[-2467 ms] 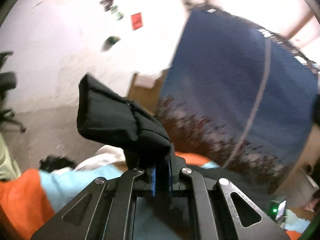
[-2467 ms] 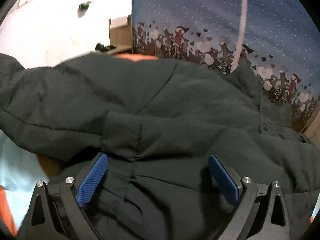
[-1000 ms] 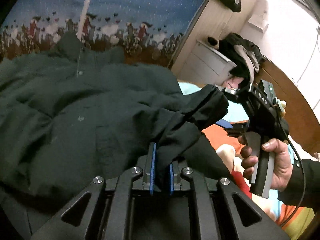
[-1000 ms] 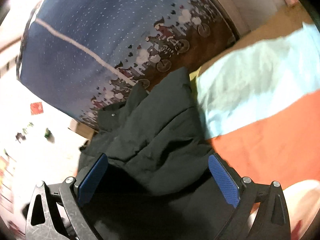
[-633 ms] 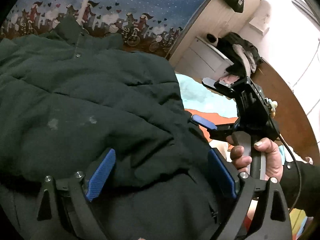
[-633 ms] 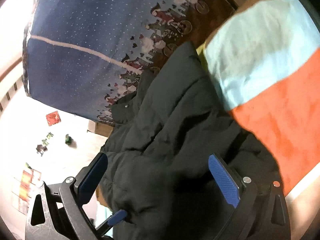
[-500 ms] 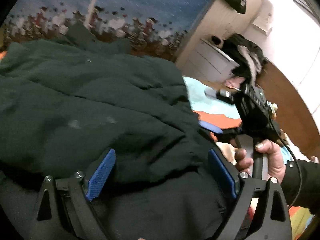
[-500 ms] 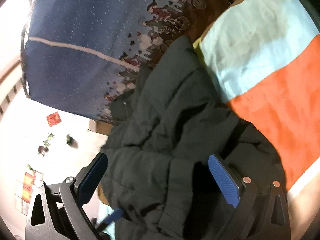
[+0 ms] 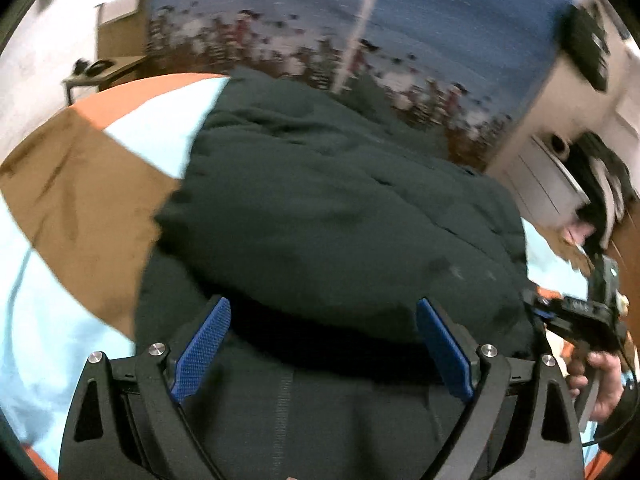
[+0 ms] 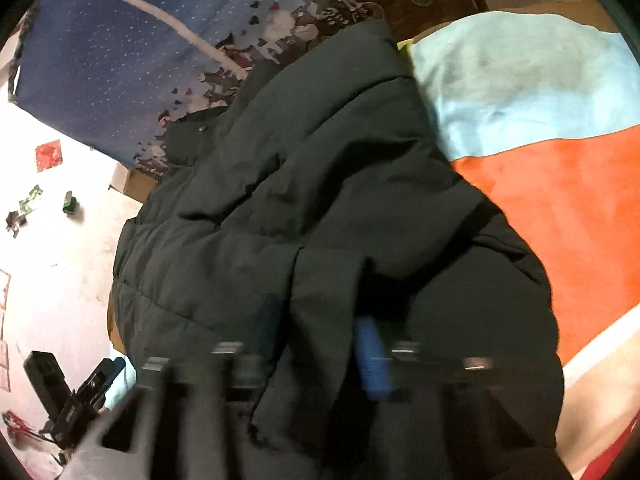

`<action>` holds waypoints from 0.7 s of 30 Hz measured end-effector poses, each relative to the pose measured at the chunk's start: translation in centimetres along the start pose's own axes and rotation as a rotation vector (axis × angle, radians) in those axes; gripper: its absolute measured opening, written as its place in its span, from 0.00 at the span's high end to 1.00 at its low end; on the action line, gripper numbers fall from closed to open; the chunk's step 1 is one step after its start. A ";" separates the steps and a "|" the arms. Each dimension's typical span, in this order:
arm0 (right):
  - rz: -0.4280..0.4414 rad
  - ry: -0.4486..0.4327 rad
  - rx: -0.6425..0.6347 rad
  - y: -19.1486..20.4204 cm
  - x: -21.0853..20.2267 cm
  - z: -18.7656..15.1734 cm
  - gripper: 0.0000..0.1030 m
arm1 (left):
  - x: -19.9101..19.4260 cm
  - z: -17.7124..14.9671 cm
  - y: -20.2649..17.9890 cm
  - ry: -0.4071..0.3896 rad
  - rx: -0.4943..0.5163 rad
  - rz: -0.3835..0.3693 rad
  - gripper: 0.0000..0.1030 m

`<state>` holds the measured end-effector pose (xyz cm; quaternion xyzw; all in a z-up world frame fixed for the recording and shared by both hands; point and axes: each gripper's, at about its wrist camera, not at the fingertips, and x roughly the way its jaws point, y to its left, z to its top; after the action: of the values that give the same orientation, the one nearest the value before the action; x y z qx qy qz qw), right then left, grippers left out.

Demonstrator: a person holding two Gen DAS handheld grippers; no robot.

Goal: Fold large clothes

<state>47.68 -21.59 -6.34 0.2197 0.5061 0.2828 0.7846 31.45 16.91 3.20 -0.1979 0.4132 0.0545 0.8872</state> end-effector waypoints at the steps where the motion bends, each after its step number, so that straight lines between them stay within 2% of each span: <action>1: 0.023 -0.008 -0.028 0.3 -0.4 0.2 0.93 | -0.3 0.2 0.7 -0.005 -0.011 0.008 0.12; 4: 0.016 -0.075 -0.139 2.2 -2.2 1.4 0.95 | -1.1 0.9 1.7 -0.027 -0.008 0.033 0.12; 7: -0.011 -0.163 -0.187 4.1 -3.8 3.5 0.95 | -1.4 1.6 1.5 -0.048 0.023 0.049 0.12; 10: -0.079 -0.208 -0.235 5.3 -3.9 5.2 0.95 | -0.9 2.5 0.9 -0.050 0.056 0.065 0.12; 16: -0.293 -0.150 -0.310 5.4 0.6 6.0 0.88 | 2.8 4.6 -0.8 -0.044 0.108 0.109 0.12; 17: -0.325 -0.149 -0.342 5.4 1.2 5.7 0.84 | 3.6 4.9 -0.8 -0.041 0.109 0.117 0.12; 19: -0.381 -0.173 -0.425 5.5 1.8 5.1 0.55 | 4.6 5.2 -0.8 -0.032 0.114 0.120 0.12; 20: -0.408 -0.209 -0.461 5.7 1.6 4.7 0.48 | 5.2 5.3 -0.8 -0.024 0.120 0.122 0.12; 21: -0.418 -0.239 -0.483 5.8 1.4 4.6 0.30 | 5.9 5.3 -0.8 -0.015 0.127 0.128 0.12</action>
<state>51.07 -16.60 -1.84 -0.0494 0.3629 0.1999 0.9088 39.28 17.92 2.08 -0.1140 0.4212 0.0863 0.8956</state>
